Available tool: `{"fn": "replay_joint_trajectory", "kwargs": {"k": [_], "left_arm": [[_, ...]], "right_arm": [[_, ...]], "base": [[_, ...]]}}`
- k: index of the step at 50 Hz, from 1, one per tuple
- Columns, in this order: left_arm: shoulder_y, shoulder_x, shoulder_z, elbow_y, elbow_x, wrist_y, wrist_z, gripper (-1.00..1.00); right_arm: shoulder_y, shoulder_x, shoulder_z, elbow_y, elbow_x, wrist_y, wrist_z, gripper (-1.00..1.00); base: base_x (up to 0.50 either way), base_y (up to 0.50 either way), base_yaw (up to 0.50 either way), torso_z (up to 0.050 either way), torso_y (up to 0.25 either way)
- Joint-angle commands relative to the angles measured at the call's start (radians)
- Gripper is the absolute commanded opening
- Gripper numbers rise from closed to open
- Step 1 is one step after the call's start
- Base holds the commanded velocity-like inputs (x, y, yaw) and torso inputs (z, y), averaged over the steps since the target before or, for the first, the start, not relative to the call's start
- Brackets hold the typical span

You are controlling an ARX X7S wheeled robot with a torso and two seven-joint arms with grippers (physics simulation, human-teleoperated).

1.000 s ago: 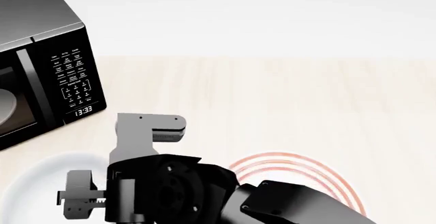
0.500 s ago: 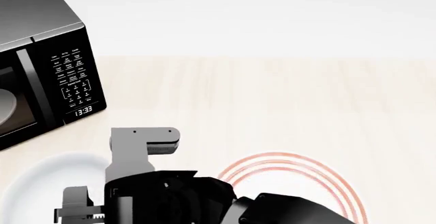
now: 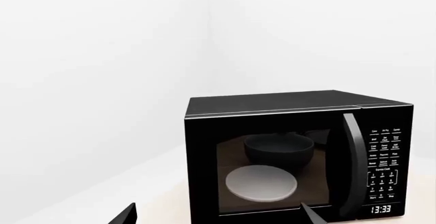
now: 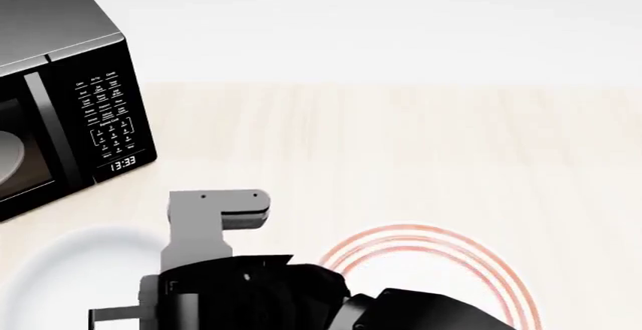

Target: Put the white bowl to the right of the plate.

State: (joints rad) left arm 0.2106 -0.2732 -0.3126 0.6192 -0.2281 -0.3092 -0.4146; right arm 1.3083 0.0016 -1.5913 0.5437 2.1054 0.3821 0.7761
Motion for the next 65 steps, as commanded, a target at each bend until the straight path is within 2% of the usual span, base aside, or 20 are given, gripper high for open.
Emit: {"fn": "replay_joint_trajectory", "kwargs": {"k": [1,11,20,25,33,50,65], "left_arm": [[0.005,-0.002,-0.001,0.004,-0.004,0.003,-0.004,1.00],[0.007,-0.005,0.005,0.006,-0.002,0.006,-0.006,1.00],[0.001,-0.009,0.012,0.000,-0.002,0.002,-0.010,1.00],[-0.004,-0.010,0.015,-0.005,-0.001,0.001,-0.013,1.00],[-0.009,-0.012,0.024,-0.010,0.004,0.000,-0.018,1.00],[-0.007,-0.016,0.034,-0.012,0.009,0.003,-0.024,1.00],[-0.019,-0.026,0.041,0.000,0.002,-0.029,-0.032,1.00]], "right_arm": [[-0.004,-0.002,-0.001,0.002,-0.004,0.014,0.018,-1.00],[0.004,-0.001,0.000,-0.002,-0.007,0.012,0.025,-1.00],[0.088,0.000,0.017,-0.070,0.055,0.003,0.124,-1.00],[0.132,0.050,0.039,-0.187,0.084,0.005,0.220,-1.00],[0.182,0.128,0.087,-0.304,0.111,-0.004,0.280,-1.00],[0.248,0.204,0.110,-0.310,0.127,0.025,0.299,-1.00],[0.300,0.314,0.162,-0.386,0.159,0.023,0.335,-1.00]], "base": [[0.00,0.00,0.00,0.000,0.000],[0.00,0.00,0.00,0.000,0.000],[0.00,0.00,0.00,0.000,0.000],[0.00,0.00,0.00,0.000,0.000],[0.00,0.00,0.00,0.000,0.000],[0.00,0.00,0.00,0.000,0.001],[0.00,0.00,0.00,0.000,0.000]]}}
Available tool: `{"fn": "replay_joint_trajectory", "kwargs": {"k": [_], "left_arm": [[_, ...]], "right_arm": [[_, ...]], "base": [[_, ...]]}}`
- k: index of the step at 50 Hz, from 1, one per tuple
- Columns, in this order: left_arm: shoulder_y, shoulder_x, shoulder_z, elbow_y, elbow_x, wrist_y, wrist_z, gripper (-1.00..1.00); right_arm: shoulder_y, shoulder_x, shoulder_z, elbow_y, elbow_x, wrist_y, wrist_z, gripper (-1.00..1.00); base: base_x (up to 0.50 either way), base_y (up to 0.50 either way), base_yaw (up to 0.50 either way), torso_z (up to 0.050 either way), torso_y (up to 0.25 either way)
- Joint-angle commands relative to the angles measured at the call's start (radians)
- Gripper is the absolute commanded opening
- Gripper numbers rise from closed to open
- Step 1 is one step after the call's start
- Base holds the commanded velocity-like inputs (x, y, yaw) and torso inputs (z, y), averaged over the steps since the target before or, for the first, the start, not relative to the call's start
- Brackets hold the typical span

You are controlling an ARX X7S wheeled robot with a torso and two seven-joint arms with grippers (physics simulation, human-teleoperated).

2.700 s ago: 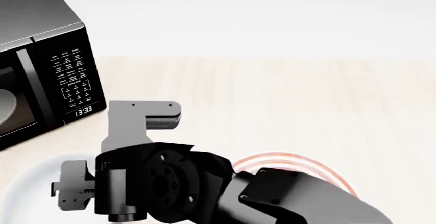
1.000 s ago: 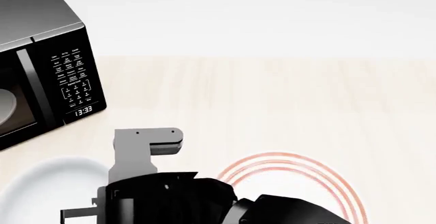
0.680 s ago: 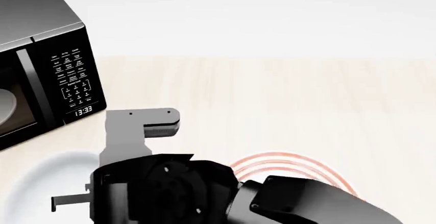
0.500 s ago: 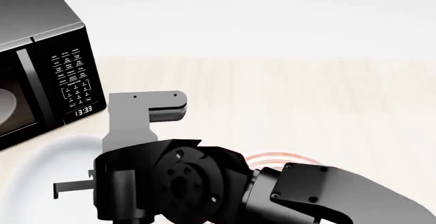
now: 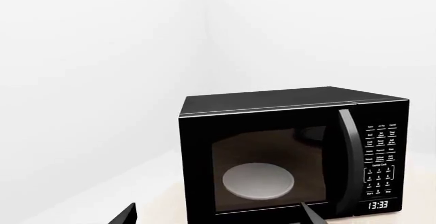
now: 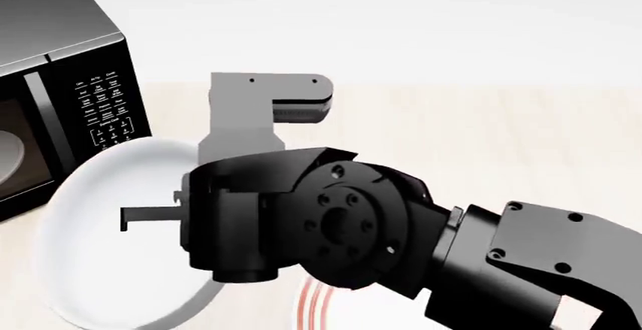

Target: Put the white bowl to the right of the plate.

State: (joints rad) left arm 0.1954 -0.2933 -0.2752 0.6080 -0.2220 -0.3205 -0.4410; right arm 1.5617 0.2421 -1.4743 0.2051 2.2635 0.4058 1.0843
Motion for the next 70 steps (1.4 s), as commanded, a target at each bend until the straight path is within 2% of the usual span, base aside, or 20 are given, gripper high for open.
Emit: {"fn": "replay_joint_trajectory", "kwargs": {"k": [1,15,27,36,70], "left_arm": [[-0.002,-0.004,0.006,-0.001,0.000,-0.004,-0.004,1.00],[-0.010,-0.006,0.023,-0.013,0.011,-0.001,-0.012,1.00],[-0.030,-0.011,0.048,-0.028,0.021,-0.011,-0.014,1.00],[-0.013,-0.021,0.089,-0.014,0.001,0.017,0.033,1.00],[-0.032,-0.030,0.123,-0.042,0.002,0.011,0.032,1.00]], "right_arm": [[0.048,0.081,0.048,-0.056,-0.004,-0.007,0.030,-1.00],[0.106,0.183,0.057,0.048,0.011,0.051,-0.006,-1.00],[0.125,0.306,0.079,0.104,0.015,0.074,-0.057,-1.00],[0.105,0.425,0.083,0.099,-0.001,0.067,-0.073,-1.00],[0.046,0.601,0.076,0.349,0.013,0.107,-0.199,-1.00]], "base": [[0.00,0.00,0.00,0.000,0.010],[0.00,0.00,0.00,0.000,0.000],[0.00,0.00,0.00,0.000,0.001],[0.00,0.00,0.00,0.000,0.000],[0.00,0.00,0.00,0.000,0.001]]}}
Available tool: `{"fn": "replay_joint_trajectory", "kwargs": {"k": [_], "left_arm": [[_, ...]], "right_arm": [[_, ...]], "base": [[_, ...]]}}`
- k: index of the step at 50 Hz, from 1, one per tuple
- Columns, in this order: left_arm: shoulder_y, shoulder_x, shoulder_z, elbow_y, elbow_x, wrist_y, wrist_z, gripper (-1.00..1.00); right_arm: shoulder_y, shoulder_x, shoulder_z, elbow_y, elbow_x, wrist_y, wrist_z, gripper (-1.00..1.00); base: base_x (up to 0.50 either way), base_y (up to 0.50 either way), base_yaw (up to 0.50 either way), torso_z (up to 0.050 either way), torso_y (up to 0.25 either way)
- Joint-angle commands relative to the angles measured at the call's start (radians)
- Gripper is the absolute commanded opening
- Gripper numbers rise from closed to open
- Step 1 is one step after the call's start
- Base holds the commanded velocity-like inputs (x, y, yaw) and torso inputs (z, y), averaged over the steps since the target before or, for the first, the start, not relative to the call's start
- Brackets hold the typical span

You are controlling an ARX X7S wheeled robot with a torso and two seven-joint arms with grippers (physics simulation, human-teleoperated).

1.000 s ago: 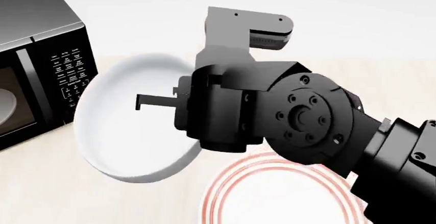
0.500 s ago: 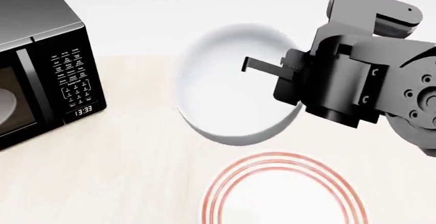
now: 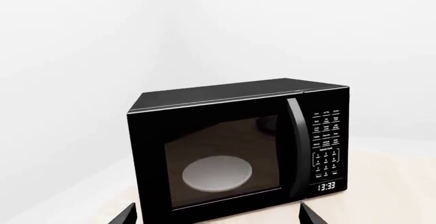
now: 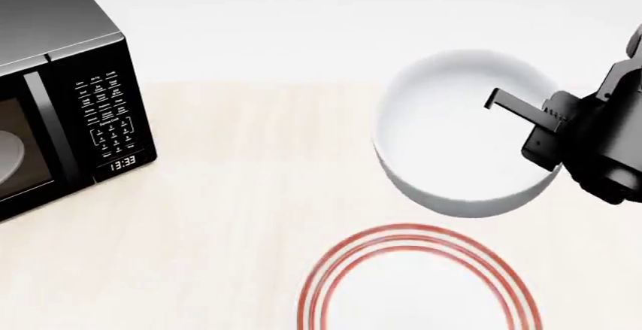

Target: Put the white bowl to the right of the plate.

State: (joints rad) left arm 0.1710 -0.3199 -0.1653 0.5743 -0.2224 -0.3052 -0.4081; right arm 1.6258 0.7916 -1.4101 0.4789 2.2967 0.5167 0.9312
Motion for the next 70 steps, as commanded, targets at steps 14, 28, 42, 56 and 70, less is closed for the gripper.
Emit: {"fn": "replay_joint_trajectory", "kwargs": {"k": [14,28,42,56,70], "left_arm": [[-0.013,-0.005,0.025,-0.019,0.007,-0.003,-0.006,1.00],[-0.024,-0.007,0.041,-0.032,0.016,-0.005,-0.012,1.00],[-0.029,-0.010,0.051,-0.041,0.019,-0.006,-0.016,1.00],[-0.034,-0.012,0.064,-0.044,0.025,-0.012,-0.022,1.00],[-0.036,-0.014,0.073,-0.049,0.028,-0.009,-0.026,1.00]], "right_arm": [[-0.053,0.105,0.011,0.157,-0.009,0.003,-0.093,-1.00],[-0.096,0.143,0.011,0.201,-0.005,-0.012,-0.121,-1.00],[-0.158,0.186,0.007,0.245,0.002,-0.030,-0.160,-1.00],[-0.204,0.191,0.008,0.327,0.019,-0.029,-0.209,-1.00],[-0.242,0.199,0.010,0.399,0.036,-0.027,-0.244,-1.00]], "base": [[0.00,0.00,0.00,0.000,0.001],[0.00,0.00,0.00,0.000,0.001],[0.00,0.00,0.00,0.000,0.001],[0.00,0.00,0.00,0.001,0.000],[0.00,0.00,0.00,0.000,0.001]]}}
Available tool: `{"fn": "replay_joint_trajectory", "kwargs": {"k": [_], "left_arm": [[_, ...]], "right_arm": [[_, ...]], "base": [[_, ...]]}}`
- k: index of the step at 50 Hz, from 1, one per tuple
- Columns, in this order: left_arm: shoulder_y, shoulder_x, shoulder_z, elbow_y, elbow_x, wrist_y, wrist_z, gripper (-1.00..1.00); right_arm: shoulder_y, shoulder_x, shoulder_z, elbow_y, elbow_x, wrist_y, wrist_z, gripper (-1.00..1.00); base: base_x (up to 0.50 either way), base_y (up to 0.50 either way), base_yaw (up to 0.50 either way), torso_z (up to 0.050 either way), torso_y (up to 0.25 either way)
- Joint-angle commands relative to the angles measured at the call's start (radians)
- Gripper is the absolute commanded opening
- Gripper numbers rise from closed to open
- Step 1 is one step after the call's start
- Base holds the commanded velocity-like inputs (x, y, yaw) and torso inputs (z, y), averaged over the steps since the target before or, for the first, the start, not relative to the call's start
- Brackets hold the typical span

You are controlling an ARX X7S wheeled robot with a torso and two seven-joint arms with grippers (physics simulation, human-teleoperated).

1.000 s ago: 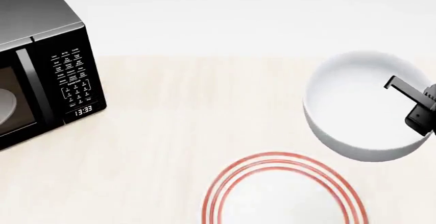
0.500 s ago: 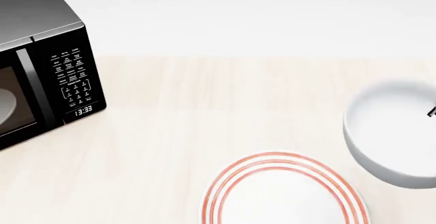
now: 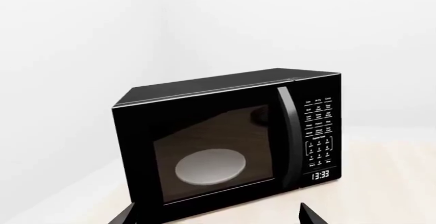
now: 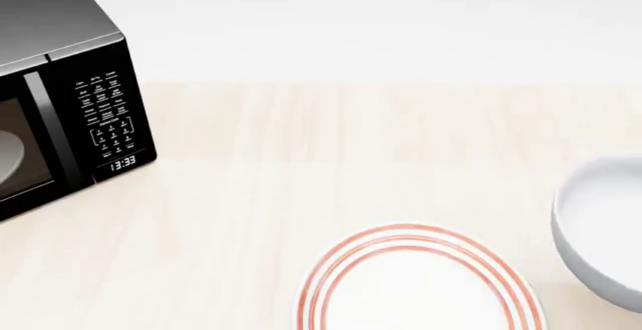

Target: Put the white bowl to the right of the plate.

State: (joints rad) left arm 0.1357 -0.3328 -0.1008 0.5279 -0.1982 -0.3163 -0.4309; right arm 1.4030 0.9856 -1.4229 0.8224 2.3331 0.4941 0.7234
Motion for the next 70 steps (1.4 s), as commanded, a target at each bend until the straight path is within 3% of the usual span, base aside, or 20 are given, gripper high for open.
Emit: {"fn": "replay_joint_trajectory", "kwargs": {"k": [1,17,32,40,63,64,70], "left_arm": [[-0.001,-0.002,0.009,-0.003,0.004,0.002,-0.004,1.00],[-0.005,-0.004,0.020,-0.008,0.005,0.003,-0.007,1.00],[-0.011,-0.006,0.030,-0.018,0.006,0.006,-0.009,1.00],[-0.013,-0.007,0.040,-0.022,0.011,0.007,-0.011,1.00],[-0.012,-0.013,0.050,-0.025,0.011,0.010,-0.014,1.00],[-0.011,-0.013,0.048,-0.025,0.010,0.011,-0.014,1.00],[-0.016,-0.013,0.054,-0.030,0.011,0.010,-0.015,1.00]], "right_arm": [[-0.020,0.004,0.022,0.062,-0.001,-0.001,-0.040,-1.00],[-0.061,-0.035,0.014,0.191,0.005,0.027,-0.110,-1.00],[-0.077,-0.157,-0.036,0.470,-0.029,0.111,-0.251,-1.00],[-0.102,-0.165,-0.076,0.484,-0.006,0.100,-0.278,-1.00],[-0.117,-0.188,-0.477,0.485,0.349,0.000,-0.387,-1.00],[-0.111,-0.190,-0.495,0.485,0.348,-0.010,-0.385,1.00],[-0.092,-0.192,-0.545,0.484,0.372,-0.021,-0.417,1.00]], "base": [[0.00,0.00,0.00,0.000,0.000],[0.00,0.00,0.00,0.000,0.001],[0.00,0.00,0.00,0.000,0.001],[0.00,0.00,0.00,0.000,0.000],[0.00,0.00,0.00,0.000,0.000],[0.00,0.00,0.00,0.000,0.000],[0.00,0.00,0.00,0.000,0.000]]}}
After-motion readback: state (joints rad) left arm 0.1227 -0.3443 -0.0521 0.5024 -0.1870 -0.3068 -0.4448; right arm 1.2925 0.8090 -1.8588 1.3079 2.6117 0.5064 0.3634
